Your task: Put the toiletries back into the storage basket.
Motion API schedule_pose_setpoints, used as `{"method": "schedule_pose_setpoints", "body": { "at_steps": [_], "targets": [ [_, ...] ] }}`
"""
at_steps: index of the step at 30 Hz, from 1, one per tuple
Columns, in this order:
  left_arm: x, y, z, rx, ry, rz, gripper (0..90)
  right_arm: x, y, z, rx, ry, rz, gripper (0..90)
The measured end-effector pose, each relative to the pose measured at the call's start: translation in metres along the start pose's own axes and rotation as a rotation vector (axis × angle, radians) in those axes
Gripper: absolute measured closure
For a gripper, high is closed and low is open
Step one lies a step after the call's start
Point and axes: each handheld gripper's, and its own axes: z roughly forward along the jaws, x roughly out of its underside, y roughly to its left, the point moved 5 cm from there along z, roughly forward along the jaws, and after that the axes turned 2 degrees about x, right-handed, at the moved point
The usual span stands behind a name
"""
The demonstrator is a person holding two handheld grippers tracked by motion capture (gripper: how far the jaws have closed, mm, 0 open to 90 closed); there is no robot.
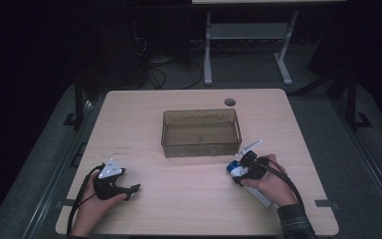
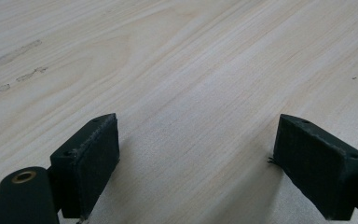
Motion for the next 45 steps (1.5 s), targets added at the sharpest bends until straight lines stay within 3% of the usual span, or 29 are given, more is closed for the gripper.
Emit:
{"method": "schedule_pose_setpoints", "body": {
  "at_steps": [16,45],
  "targets": [
    [0.0,0.0,0.0,0.0,0.0,0.0,13.3,0.003,-0.006,-0.012,-0.039,-0.058,0.049,33.9],
    [0.0,0.0,0.0,0.0,0.0,0.0,13.3,0.012,-0.022,-0.06,-0.064,-0.281,0.173,34.1]
  ]
}}
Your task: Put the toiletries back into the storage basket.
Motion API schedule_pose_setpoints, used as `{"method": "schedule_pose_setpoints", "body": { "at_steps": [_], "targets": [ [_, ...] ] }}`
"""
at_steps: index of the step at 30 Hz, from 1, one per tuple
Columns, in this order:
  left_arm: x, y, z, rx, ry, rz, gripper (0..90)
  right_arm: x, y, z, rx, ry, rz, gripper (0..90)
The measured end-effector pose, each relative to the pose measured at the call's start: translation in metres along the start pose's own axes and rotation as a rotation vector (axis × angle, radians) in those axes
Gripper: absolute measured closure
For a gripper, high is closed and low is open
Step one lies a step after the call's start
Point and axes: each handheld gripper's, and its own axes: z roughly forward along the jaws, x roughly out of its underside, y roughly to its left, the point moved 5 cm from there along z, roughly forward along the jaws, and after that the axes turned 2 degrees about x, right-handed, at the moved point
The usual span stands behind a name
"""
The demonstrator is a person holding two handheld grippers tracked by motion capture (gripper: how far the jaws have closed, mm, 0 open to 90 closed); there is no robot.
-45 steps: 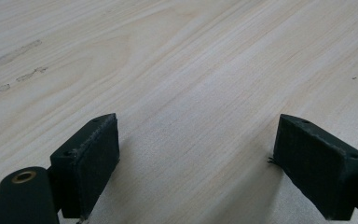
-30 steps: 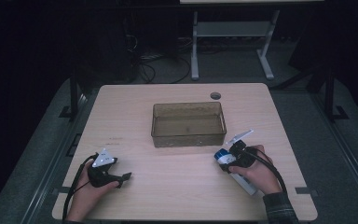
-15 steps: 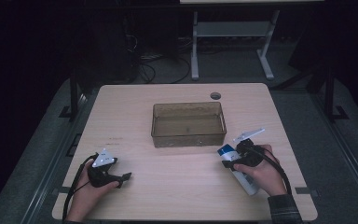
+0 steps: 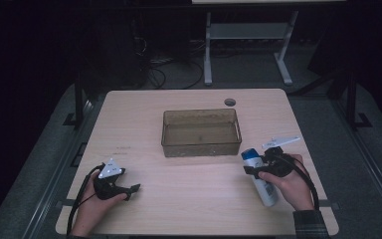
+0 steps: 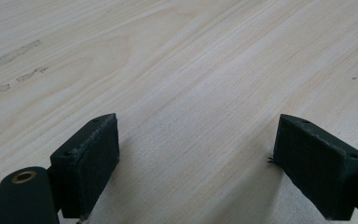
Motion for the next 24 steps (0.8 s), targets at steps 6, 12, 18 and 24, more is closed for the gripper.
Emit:
{"method": "schedule_pose_setpoints", "body": {
  "at_steps": [6,12,18,24],
  "targets": [
    [0.0,0.0,0.0,0.0,0.0,0.0,13.3,0.0,-0.005,-0.01,0.002,-0.049,0.031,34.2],
    [0.0,0.0,0.0,0.0,0.0,0.0,13.3,0.001,-0.009,-0.019,0.008,-0.101,0.053,34.2],
    [0.0,0.0,0.0,0.0,0.0,0.0,13.3,0.0,-0.013,-0.026,0.019,-0.148,0.064,34.3],
    [0.0,0.0,0.0,0.0,0.0,0.0,13.3,0.0,-0.015,-0.032,0.025,-0.19,0.081,34.3]
  ]
}}
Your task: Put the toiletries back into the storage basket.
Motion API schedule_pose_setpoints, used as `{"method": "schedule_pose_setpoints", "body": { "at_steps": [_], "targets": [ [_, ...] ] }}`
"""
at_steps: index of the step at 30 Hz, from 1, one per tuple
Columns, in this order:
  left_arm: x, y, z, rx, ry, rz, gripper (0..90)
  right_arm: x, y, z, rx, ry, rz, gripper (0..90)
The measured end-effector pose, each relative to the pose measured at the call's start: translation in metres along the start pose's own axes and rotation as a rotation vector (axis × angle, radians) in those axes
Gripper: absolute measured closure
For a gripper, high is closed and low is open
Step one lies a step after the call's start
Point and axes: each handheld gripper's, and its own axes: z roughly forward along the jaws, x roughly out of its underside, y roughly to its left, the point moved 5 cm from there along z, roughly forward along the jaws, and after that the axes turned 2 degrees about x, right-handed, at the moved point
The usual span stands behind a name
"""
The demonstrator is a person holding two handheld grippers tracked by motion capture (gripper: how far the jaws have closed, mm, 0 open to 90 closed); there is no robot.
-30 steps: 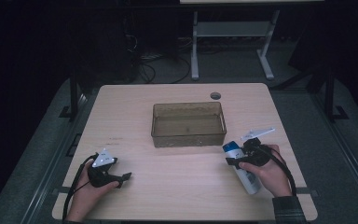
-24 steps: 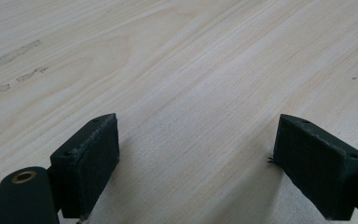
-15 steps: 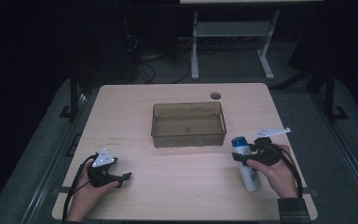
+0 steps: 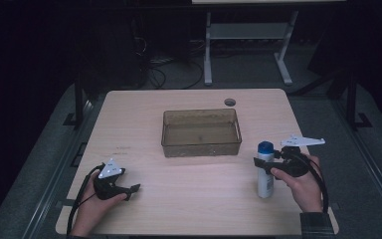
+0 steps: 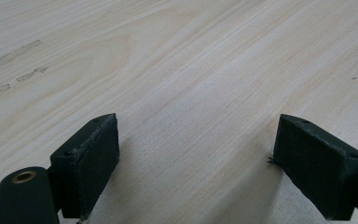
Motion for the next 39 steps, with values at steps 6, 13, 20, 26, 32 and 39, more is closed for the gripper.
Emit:
{"method": "schedule_pose_setpoints", "body": {
  "at_steps": [6,13,20,26,32,39],
  "targets": [
    [0.0,0.0,0.0,0.0,0.0,0.0,13.3,-0.002,-0.002,-0.004,0.005,-0.051,0.0,34.3],
    [0.0,0.0,0.0,0.0,0.0,0.0,13.3,-0.004,-0.004,-0.009,-0.009,-0.103,0.011,34.2],
    [0.0,0.0,0.0,0.0,0.0,0.0,13.3,-0.009,-0.007,-0.015,-0.002,-0.171,0.017,34.0],
    [0.0,0.0,0.0,0.0,0.0,0.0,13.3,-0.014,-0.009,-0.021,0.002,-0.211,0.032,33.9],
    [0.0,0.0,0.0,0.0,0.0,0.0,13.3,-0.02,-0.01,-0.023,0.005,-0.224,0.029,33.9],
    [0.0,0.0,0.0,0.0,-0.003,-0.003,13.3,-0.03,-0.009,-0.022,0.006,-0.241,0.024,33.9]
  ]
}}
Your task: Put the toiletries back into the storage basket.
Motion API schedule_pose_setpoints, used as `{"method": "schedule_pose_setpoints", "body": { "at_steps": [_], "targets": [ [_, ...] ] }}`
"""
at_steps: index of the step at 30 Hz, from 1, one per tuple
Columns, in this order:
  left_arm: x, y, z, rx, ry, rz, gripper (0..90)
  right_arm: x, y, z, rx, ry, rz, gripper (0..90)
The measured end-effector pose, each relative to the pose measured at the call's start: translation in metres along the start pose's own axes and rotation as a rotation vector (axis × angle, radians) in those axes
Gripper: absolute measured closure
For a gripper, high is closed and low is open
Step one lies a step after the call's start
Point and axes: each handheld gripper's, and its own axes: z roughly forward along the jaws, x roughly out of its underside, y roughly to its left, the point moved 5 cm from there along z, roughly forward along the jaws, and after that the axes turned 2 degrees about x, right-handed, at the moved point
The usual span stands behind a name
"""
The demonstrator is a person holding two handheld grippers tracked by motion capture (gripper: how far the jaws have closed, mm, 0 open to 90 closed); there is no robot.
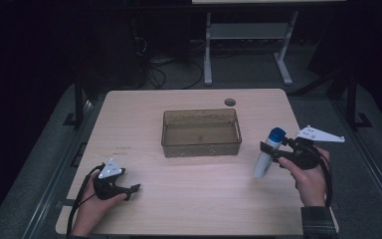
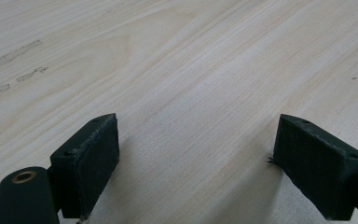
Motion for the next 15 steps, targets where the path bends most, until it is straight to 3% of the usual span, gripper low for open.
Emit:
{"method": "schedule_pose_setpoints", "body": {
  "at_steps": [15],
  "targets": [
    [0.0,0.0,0.0,0.003,0.002,0.001,13.0,-0.021,0.005,0.011,0.009,-0.019,-0.026,33.9]
  ]
}}
